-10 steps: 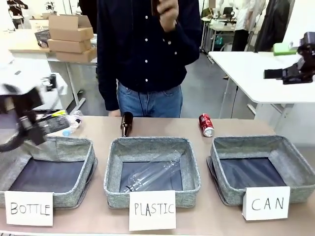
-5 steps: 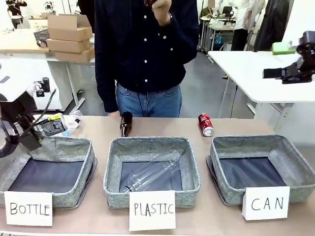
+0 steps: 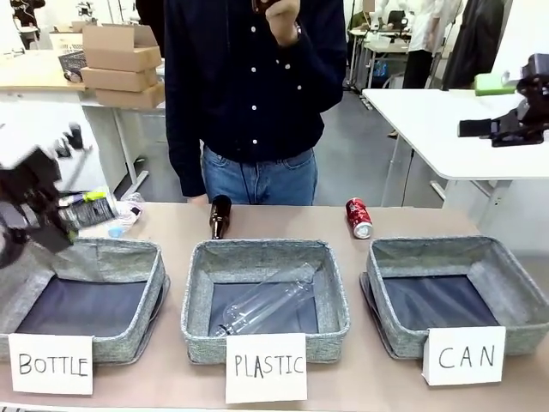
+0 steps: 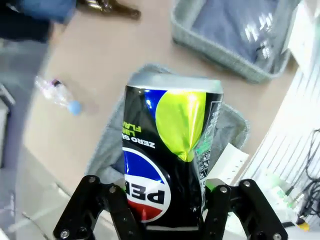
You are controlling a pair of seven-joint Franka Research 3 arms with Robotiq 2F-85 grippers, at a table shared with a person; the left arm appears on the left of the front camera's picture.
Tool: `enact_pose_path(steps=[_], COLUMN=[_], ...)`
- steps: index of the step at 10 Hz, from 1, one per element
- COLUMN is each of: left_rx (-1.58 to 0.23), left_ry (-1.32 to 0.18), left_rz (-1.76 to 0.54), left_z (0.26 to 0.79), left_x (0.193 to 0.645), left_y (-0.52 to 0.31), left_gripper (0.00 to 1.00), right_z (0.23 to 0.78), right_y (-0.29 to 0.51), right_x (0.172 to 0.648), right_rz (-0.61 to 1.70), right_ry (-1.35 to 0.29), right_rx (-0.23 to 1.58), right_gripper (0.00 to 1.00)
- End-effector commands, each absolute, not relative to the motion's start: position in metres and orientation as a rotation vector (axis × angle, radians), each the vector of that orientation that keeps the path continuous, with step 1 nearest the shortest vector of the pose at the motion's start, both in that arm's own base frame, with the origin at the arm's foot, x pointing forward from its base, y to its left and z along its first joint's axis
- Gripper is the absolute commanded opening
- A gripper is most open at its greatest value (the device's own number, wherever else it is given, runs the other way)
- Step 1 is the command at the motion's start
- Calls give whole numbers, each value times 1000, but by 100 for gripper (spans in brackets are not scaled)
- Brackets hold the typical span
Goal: Sort the can waste into the basket.
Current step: Pick up the can waste from the table and place it in the right Fabric basket.
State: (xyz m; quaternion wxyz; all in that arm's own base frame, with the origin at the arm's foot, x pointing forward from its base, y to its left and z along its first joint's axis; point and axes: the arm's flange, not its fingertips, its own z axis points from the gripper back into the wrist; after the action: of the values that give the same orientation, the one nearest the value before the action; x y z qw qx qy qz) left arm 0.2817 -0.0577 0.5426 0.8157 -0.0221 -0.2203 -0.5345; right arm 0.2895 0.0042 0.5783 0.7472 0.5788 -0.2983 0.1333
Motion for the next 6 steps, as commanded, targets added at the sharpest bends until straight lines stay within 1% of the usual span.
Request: enact_pose_path(steps=[1,2,3,4,5,6], left_rx=[-159,-203,-240,-296,-266,-203], left_ry=[-648,-599,-577,-617,-698,-787], left_rz=[-1324,-1440,-1617,-1760,-1805,-1828], left_z=[582,570,554,551,555,559], left_x=[225,227,228,228,228,234], left_y=[-18,-43,-98,-153,-207,-259], left_gripper=[15,15,15,15,15,15], right_z=[580,578,603,630,650,659], right_y=[7,4,-23,-52,-78,-101], right_x=[294,290,282,268,248,226], right_rz=[310,292,197,171,147,142], right_ry=[-681,-653,-791,-886,-971,-1007], right_rx=[1285,1266,1268,1243,1196,1164], right_gripper=[100,100,100,100,100,100])
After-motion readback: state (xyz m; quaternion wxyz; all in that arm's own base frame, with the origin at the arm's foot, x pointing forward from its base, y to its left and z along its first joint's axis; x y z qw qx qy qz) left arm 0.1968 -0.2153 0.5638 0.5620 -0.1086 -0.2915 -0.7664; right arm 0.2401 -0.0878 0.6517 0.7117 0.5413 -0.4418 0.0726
